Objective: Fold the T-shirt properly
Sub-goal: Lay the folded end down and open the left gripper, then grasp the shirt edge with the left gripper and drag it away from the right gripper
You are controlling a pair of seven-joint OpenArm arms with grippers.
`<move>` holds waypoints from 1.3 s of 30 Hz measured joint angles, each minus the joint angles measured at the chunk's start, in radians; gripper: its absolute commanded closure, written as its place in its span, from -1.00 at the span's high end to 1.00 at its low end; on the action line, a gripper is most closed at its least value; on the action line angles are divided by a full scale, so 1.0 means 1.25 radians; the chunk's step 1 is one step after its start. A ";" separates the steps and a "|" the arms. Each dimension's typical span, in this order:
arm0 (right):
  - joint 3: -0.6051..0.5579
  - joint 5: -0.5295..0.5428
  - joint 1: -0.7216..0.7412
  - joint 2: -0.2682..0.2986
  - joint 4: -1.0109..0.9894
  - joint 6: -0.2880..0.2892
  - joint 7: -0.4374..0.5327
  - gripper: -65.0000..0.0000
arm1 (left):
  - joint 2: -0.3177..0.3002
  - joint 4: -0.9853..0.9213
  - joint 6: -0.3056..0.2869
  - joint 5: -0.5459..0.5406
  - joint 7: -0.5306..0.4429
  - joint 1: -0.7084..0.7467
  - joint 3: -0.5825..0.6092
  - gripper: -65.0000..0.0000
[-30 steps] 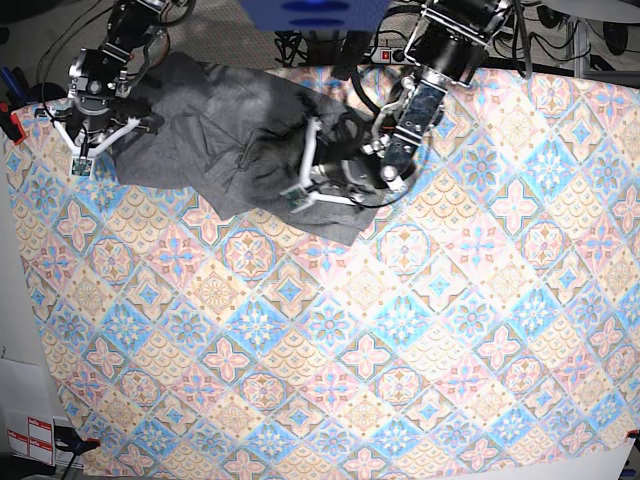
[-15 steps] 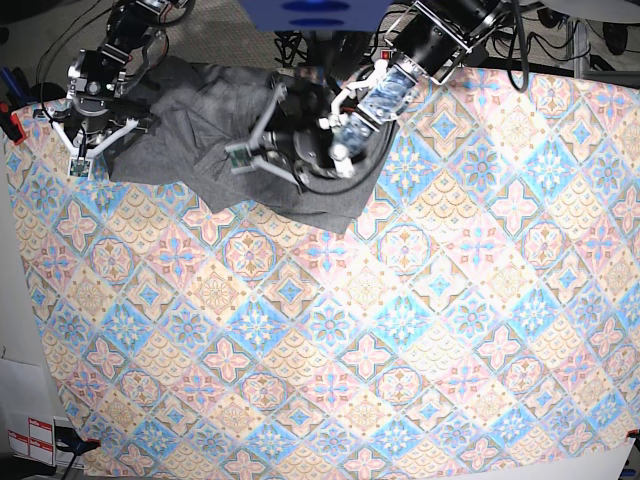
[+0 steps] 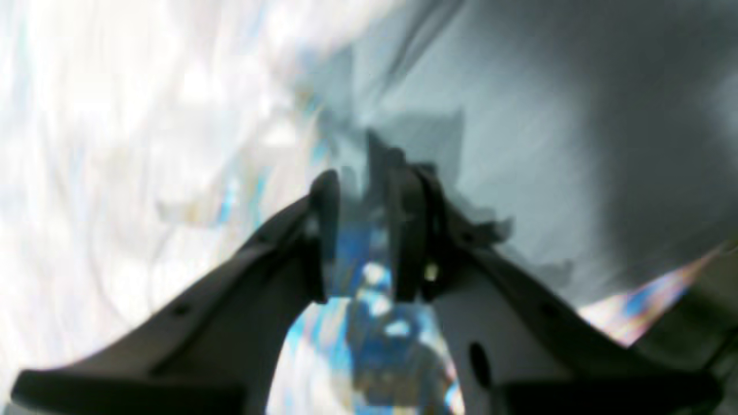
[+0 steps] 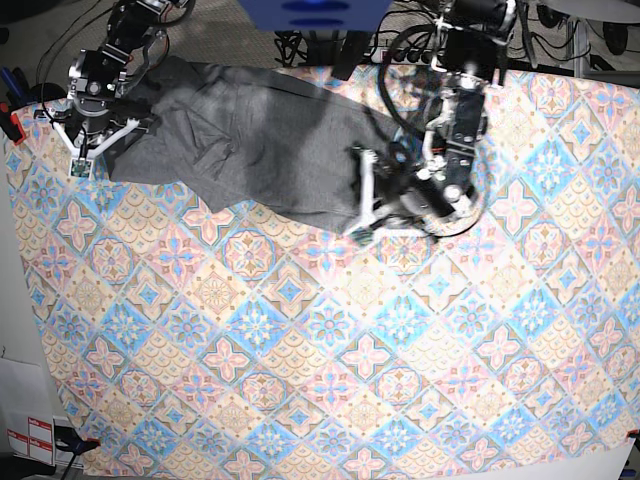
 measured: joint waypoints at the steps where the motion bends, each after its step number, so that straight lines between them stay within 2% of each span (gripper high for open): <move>1: 0.000 0.000 0.001 0.000 0.000 0.000 0.000 -0.93 | -0.006 0.000 0.003 -0.002 0.012 0.013 -0.023 -0.49; 3: 0.001 0.000 0.000 0.000 0.000 0.000 0.000 -0.93 | -0.021 0.005 0.002 -0.043 0.016 0.033 -0.045 -0.49; 7: 0.000 0.000 0.001 0.001 0.000 0.000 0.000 -0.93 | -0.063 0.040 -0.003 -0.193 0.000 0.047 -0.044 -0.49; 8: 0.000 0.000 0.001 0.000 0.000 0.000 0.000 -0.93 | -0.073 0.039 -0.003 -0.206 0.010 0.047 -0.046 -0.49; 10: 0.000 0.000 0.001 0.000 0.000 0.000 0.000 -0.93 | -0.095 0.035 -0.002 -0.210 0.029 0.049 -0.047 -0.49; 13: 0.000 0.000 0.002 0.000 0.000 0.000 0.000 -0.93 | -0.097 -0.039 0.001 -0.214 0.022 0.042 -0.053 -0.48; 19: 0.000 -0.001 0.000 0.000 0.000 0.000 -0.001 -0.93 | -0.076 -0.179 -0.008 -0.247 0.016 0.005 -0.053 -0.05; 27: 0.000 -0.001 0.002 0.001 0.000 0.000 0.000 -0.93 | -0.046 -0.177 -0.005 -0.227 0.017 -0.002 -0.048 -0.04; 33: 0.000 -0.001 0.002 0.000 0.000 0.000 0.000 -0.93 | -0.048 -0.179 -0.002 -0.237 0.017 -0.005 -0.051 -0.04; 35: 0.000 -0.001 0.002 0.000 0.000 0.000 0.000 -0.93 | -0.063 -0.179 0.002 -0.284 0.050 -0.006 -0.050 -0.04; 37: 0.000 -0.001 0.002 0.001 0.000 0.000 0.000 -0.93 | -0.086 -0.180 -0.001 -0.355 0.094 -0.005 -0.050 -0.04; 39: 0.000 -0.001 0.002 0.001 0.000 0.000 0.000 -0.93 | -0.110 -0.182 0.002 -0.442 0.105 -0.007 -0.051 -0.04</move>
